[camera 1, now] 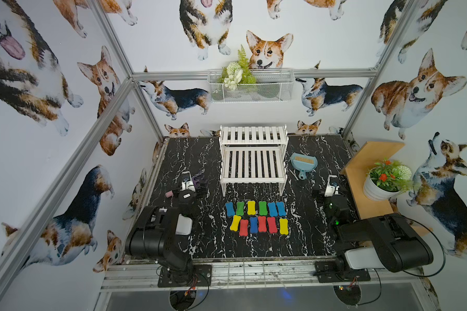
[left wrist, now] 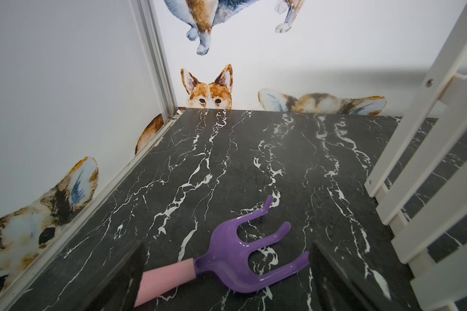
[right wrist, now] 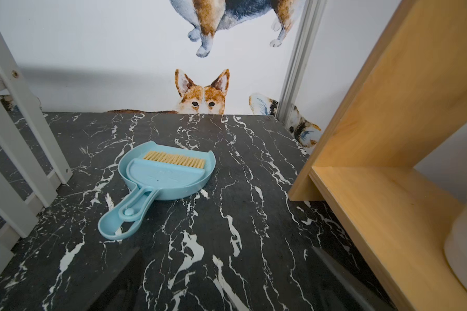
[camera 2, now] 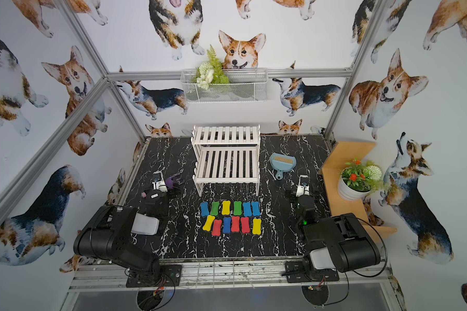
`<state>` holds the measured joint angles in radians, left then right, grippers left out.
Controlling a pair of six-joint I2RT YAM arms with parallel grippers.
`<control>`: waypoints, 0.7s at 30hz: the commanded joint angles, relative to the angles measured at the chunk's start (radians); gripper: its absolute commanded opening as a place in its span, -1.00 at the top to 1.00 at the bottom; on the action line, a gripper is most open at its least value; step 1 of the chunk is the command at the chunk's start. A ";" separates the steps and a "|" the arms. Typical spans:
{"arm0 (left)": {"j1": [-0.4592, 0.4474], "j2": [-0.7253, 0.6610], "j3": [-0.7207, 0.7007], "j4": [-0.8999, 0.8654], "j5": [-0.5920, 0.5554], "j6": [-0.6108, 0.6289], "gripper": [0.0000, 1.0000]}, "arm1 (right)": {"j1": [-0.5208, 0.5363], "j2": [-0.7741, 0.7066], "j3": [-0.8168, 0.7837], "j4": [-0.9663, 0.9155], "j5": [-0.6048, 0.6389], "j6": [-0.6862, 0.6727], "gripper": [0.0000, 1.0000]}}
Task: Remove the whiteboard erasers from the shelf
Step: Reset both arms
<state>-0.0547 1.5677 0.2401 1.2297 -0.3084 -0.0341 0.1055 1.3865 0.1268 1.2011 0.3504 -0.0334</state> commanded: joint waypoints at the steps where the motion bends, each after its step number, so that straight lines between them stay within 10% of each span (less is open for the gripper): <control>1: 0.001 0.003 0.006 0.016 0.000 -0.001 -0.99 | -0.043 0.026 0.018 0.050 -0.109 0.051 -0.99; 21: -0.001 0.002 0.004 0.018 0.000 -0.001 -0.99 | -0.070 0.062 -0.007 0.113 -0.076 0.093 -0.99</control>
<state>-0.0547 1.5692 0.2401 1.2293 -0.3084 -0.0341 0.0364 1.4464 0.1169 1.2888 0.2626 0.0502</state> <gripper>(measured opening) 0.996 0.996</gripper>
